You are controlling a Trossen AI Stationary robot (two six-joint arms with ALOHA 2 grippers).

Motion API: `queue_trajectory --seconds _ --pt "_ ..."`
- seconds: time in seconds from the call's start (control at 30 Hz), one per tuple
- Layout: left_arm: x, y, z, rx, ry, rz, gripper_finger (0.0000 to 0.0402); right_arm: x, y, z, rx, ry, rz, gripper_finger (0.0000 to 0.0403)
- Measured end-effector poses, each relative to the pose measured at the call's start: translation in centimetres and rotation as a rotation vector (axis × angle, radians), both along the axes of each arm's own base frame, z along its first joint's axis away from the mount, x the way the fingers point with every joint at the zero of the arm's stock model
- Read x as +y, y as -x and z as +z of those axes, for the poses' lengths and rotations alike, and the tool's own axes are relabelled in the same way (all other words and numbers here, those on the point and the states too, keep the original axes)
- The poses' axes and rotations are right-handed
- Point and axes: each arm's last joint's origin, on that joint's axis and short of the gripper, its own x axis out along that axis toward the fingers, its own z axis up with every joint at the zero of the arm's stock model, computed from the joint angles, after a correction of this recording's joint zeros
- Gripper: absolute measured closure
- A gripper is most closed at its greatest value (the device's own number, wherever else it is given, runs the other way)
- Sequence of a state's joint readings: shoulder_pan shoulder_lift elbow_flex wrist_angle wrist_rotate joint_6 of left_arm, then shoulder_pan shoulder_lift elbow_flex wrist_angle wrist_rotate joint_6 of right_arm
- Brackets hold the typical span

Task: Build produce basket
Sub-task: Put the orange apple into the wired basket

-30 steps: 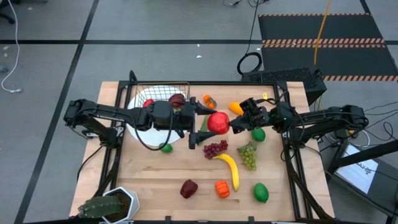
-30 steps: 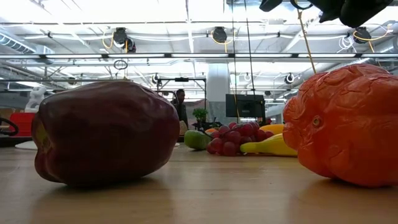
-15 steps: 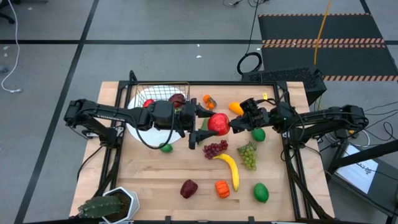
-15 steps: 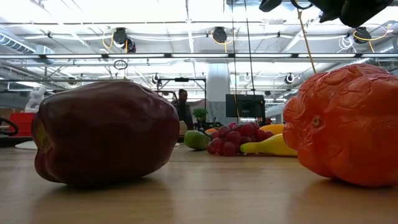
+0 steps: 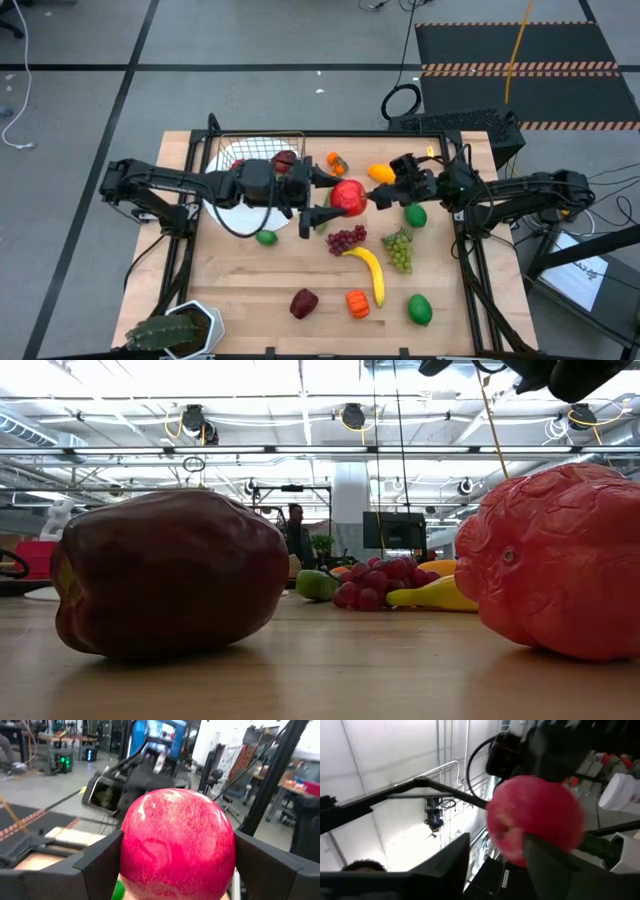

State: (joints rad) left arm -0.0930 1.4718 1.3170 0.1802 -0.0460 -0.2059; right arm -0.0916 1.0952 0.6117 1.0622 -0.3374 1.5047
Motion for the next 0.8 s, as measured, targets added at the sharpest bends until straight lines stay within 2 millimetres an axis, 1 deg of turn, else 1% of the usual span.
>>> queue_trajectory --seconds 0.13,0.23,0.33,0.57,0.63,0.8 --pt "0.1 1.3 1.2 -0.021 0.006 0.003 0.0060 -0.8 0.2 -0.2 0.051 0.004 -0.036 0.0160" --pt "0.3 2.4 2.0 -0.024 0.005 0.012 0.0057 -1.3 0.4 -0.4 0.100 0.025 -0.074 0.0143" --pt "0.8 3.7 2.9 -0.029 -0.003 0.049 0.0059 -1.8 0.7 -0.7 0.141 0.095 -0.130 0.0138" --pt "2.4 7.3 4.1 0.048 -0.024 0.183 0.0059 -2.1 1.5 -1.0 0.205 0.250 -0.206 0.0138" --pt "2.9 8.6 4.5 0.064 -0.027 0.226 0.0057 -2.1 1.6 -1.2 0.228 0.277 -0.214 0.0138" --pt "4.2 11.0 4.9 0.108 -0.034 0.336 0.0056 -2.1 1.5 -1.9 0.297 0.298 -0.210 0.0138"
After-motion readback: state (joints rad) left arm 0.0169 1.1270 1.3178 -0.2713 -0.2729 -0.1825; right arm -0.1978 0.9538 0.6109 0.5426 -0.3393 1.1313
